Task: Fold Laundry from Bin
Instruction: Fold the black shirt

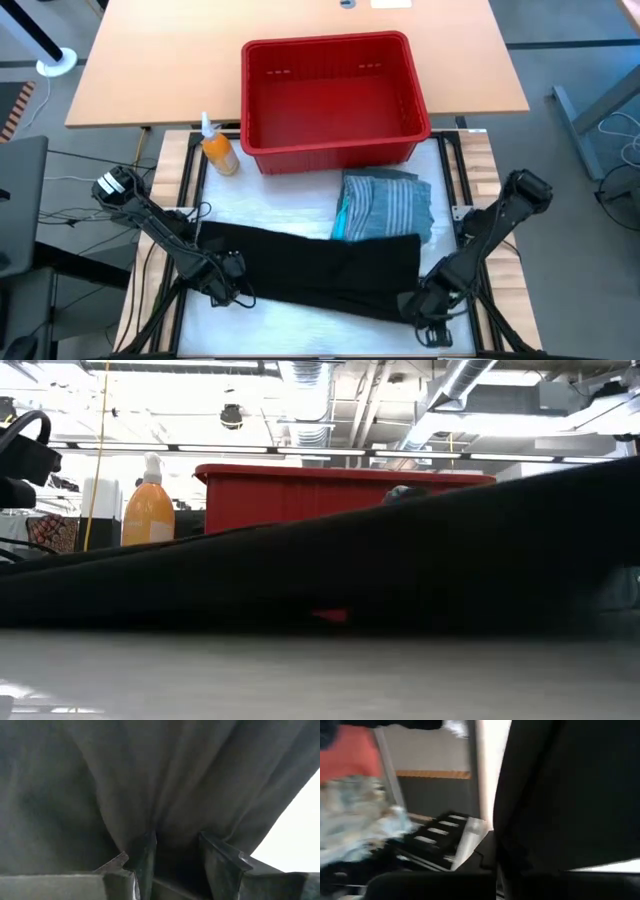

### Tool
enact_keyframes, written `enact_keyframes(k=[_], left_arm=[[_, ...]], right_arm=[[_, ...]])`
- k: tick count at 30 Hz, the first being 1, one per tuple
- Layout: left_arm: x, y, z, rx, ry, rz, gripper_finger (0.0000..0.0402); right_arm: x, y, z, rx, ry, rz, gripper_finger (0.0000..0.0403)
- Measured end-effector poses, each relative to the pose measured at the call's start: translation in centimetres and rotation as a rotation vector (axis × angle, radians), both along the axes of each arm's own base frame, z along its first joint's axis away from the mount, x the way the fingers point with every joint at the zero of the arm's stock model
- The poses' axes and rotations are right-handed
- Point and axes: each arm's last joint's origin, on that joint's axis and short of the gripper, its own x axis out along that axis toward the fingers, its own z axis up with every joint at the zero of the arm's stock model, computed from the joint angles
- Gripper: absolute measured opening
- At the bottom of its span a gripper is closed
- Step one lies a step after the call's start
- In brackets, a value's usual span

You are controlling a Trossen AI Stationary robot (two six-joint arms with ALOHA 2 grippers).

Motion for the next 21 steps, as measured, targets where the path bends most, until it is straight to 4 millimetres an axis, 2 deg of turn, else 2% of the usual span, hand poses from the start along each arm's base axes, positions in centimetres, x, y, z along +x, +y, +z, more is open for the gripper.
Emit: enact_keyframes(k=[6,13,15,19,21], left_arm=[[0.0,0.0,0.0,-0.008,0.012,-0.014,0.0141],[-0.2,0.0,0.1,-0.012,0.039,-0.031,0.0141],[-0.2,0.1,0.1,-0.01,0.041,-0.031,0.0141],[-0.2,0.1,0.1,-0.008,0.043,-0.031,0.0141],[-0.2,0.1,0.1,-0.009,0.042,-0.03,0.0141]], right_arm=[[1.6,1.6,-0.5,0.13,-0.066,-0.028,0.0094],[2.1,0.1,1.5,0.181,-0.09,-0.092,0.0167],[1.6,-0.7,1.7,0.117,-0.064,-0.129,0.0179],[-0.2,-3.1,1.1,-0.136,-0.004,-0.234,0.0188],[-0.9,-4.7,0.4,-0.18,0.01,-0.317,0.0188]])
